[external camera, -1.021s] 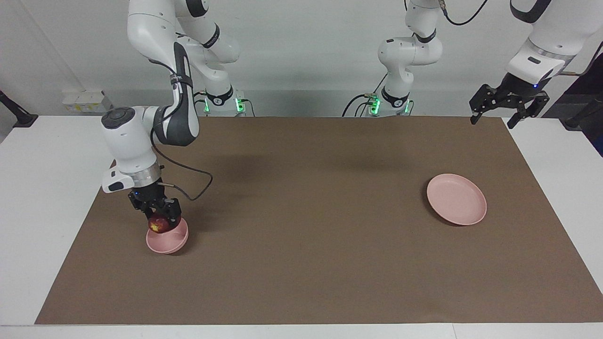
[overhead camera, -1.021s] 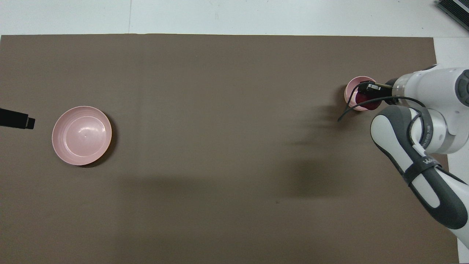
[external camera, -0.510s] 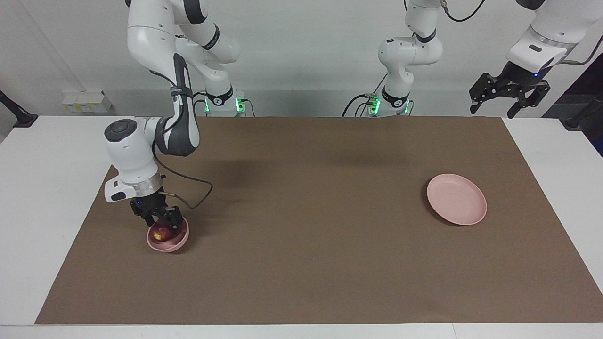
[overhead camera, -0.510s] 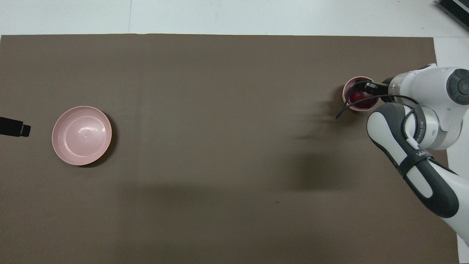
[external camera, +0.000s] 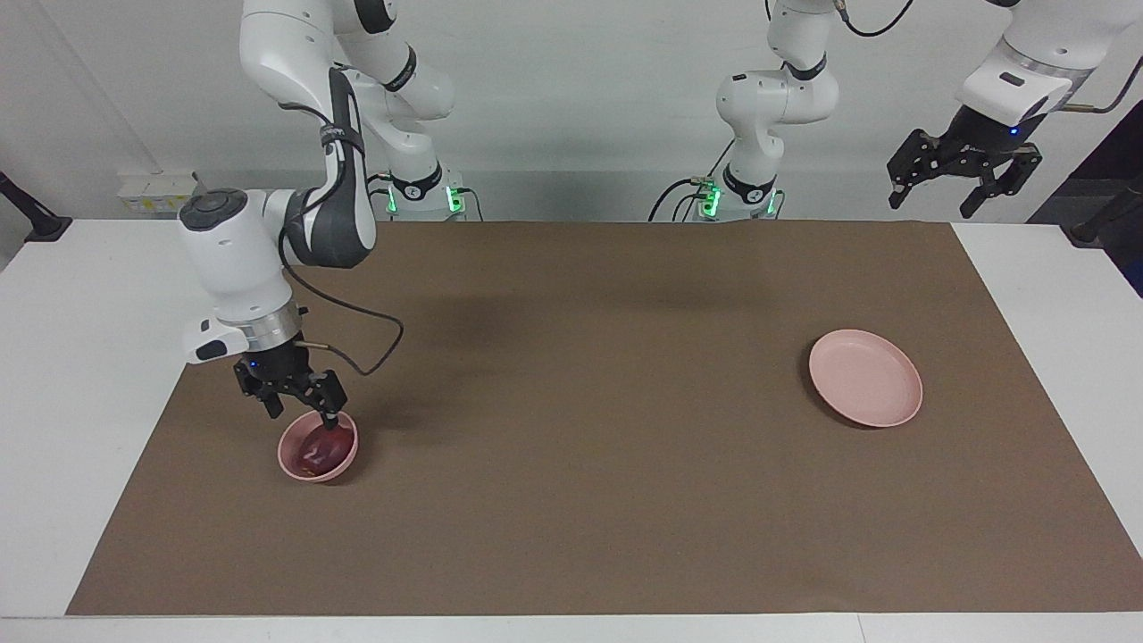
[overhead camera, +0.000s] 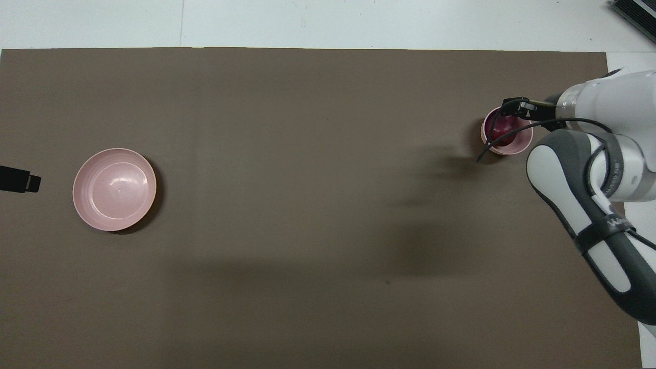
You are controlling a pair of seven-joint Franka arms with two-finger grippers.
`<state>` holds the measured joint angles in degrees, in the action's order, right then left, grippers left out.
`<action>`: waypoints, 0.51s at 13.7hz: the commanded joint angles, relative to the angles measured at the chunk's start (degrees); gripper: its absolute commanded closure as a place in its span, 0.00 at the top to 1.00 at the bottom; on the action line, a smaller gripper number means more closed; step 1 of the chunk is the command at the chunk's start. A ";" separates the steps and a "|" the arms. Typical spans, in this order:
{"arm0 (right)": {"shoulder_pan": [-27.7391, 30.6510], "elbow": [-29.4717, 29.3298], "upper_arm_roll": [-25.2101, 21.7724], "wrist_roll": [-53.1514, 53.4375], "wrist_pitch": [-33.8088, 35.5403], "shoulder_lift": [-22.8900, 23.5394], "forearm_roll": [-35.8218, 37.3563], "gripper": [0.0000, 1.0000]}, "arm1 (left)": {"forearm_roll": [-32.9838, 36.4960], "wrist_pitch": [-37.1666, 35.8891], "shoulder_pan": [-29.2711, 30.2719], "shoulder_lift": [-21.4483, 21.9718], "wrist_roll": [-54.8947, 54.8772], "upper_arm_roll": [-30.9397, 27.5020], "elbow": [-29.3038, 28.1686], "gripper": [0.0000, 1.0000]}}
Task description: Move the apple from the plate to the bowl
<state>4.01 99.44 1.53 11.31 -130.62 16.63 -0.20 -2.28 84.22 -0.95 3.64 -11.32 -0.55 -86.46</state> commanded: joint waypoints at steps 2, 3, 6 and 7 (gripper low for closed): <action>1.09 -8.27 0.23 -3.40 15.27 -1.60 0.28 1.00 | 0.52 -1.07 0.60 0.23 -0.02 0.02 0.41 1.00; 1.01 -10.03 0.31 -3.31 19.14 -2.47 0.98 1.00 | 0.52 -1.07 0.51 0.23 -0.02 0.02 0.41 1.00; 0.65 -11.90 0.14 -4.97 28.99 -7.47 1.43 1.00 | 0.52 -1.07 0.60 0.23 -0.02 -0.06 0.41 1.00; 0.30 -11.46 0.14 -5.85 31.72 -10.27 2.12 1.00 | 0.52 -1.07 0.51 0.23 -0.02 0.02 0.41 1.00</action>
<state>4.19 87.45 1.26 7.82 -103.49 10.92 0.07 -2.28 84.21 -0.93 3.64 -11.32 -0.86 -86.46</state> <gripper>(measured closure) 0.000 0.000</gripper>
